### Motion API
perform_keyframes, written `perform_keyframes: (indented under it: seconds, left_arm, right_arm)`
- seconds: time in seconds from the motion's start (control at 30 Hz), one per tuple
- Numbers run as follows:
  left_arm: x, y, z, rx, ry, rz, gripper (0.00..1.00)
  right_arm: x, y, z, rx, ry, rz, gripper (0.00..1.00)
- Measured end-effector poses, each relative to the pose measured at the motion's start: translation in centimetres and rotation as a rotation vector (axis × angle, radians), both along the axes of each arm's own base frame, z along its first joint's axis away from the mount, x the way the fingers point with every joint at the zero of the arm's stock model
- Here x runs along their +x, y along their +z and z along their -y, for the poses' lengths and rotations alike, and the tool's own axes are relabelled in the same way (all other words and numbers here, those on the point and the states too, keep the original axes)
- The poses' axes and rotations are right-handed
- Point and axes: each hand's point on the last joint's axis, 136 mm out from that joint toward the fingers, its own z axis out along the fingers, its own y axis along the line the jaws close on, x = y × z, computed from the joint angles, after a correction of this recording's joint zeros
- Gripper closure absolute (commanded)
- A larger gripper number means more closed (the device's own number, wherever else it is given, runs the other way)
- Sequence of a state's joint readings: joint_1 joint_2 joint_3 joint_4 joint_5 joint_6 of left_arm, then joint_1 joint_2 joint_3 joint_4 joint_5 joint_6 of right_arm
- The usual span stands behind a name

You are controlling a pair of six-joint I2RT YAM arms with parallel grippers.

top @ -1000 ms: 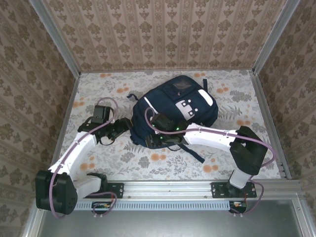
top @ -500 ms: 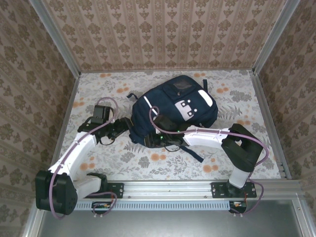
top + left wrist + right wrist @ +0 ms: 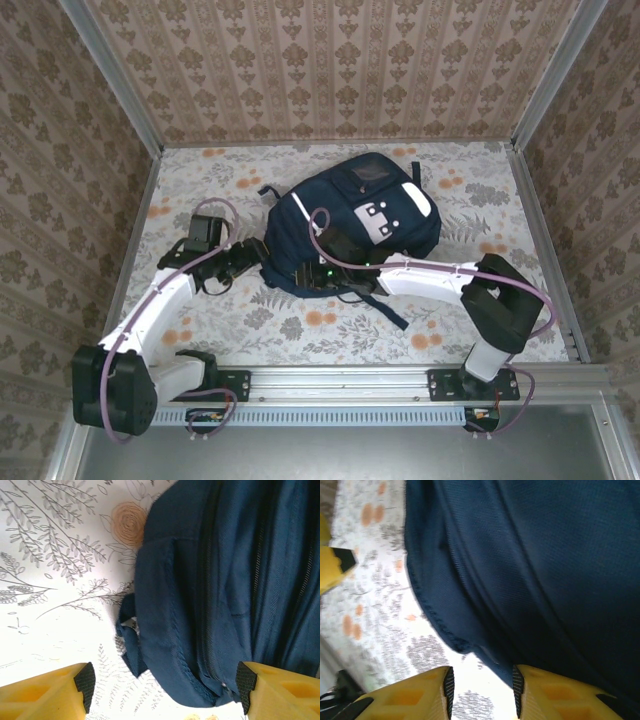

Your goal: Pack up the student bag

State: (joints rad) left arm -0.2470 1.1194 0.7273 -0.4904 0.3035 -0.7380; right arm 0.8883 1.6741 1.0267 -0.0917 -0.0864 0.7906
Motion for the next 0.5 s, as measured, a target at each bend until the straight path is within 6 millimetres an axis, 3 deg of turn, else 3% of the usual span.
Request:
perform_keyframes:
  seconds: [0.33, 0.5]
  left_arm:
    - [4.4, -0.4, 2.0, 0.005, -0.026, -0.042, 0.31]
    - [5.1, 2.0, 6.0, -0.013, -0.130, 0.020, 0.28]
  right_arm:
    - [2.1, -1.9, 7.3, -0.184, -0.151, 0.016, 0.64]
    - [2.7, -1.3, 10.2, -0.217, -0.183, 0.032, 0.66]
